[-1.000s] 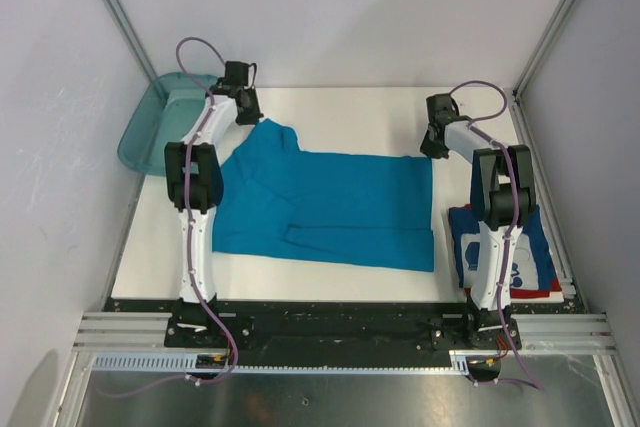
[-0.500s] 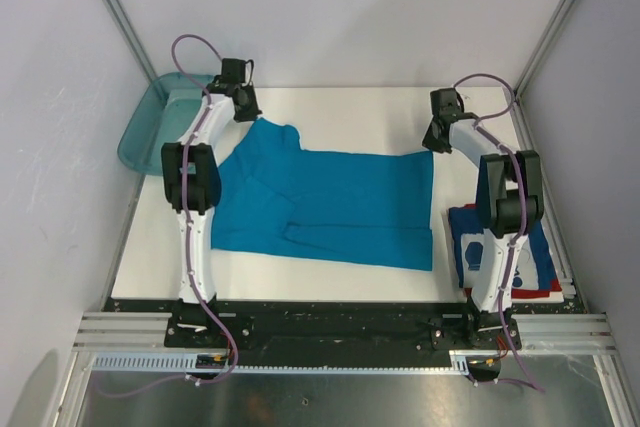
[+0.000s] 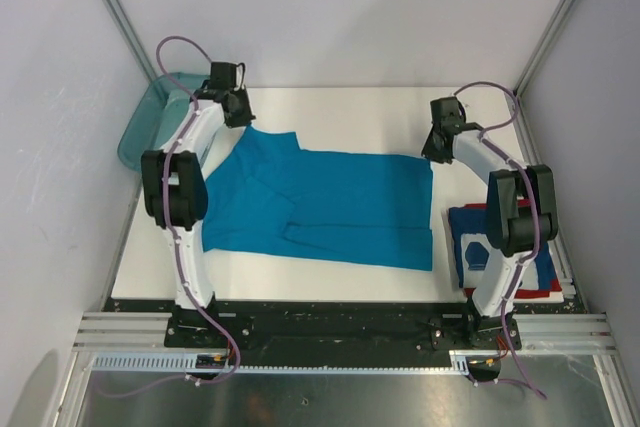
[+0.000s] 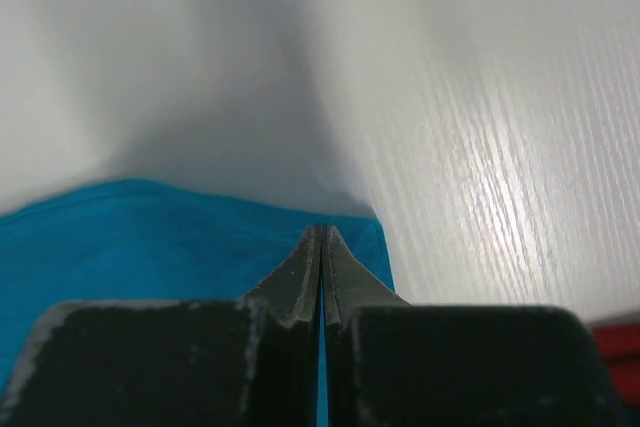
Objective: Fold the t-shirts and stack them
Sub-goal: Grap the side of the flattened tshirt furthest away from the robot with both arms
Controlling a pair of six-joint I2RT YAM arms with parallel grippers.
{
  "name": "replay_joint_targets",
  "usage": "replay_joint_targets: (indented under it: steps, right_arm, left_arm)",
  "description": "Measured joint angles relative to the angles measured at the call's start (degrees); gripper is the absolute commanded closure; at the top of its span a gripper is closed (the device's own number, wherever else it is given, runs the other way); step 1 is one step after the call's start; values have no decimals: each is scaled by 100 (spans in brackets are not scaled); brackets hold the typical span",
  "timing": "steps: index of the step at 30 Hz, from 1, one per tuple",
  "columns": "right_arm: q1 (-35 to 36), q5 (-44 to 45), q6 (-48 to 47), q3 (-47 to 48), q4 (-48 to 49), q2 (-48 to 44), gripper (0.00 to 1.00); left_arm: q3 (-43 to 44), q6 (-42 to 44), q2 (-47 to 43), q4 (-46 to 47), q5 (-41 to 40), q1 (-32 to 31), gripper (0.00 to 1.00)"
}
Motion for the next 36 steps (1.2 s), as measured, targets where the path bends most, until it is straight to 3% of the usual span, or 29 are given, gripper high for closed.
replay_joint_targets:
  steps: [16,20,24,36]
  right_arm:
    - [238,-2,131,-1165,-42,-1126,99]
    - [205,-83,166,-1193,125,-1132,73]
    - [-15,-162,192,-1161,498,-920,61]
    - [-240,-151,166,-487,927,363,59]
  left_arm:
    - [-1871,-173,-1272,387,-66,26,100]
    - [-2127,-210,-1510,442,-109,26,100]
    - [-2177,-247,-1554,516,-107,26,100]
    - [-2177,-249,-1554,584,-90,26,100]
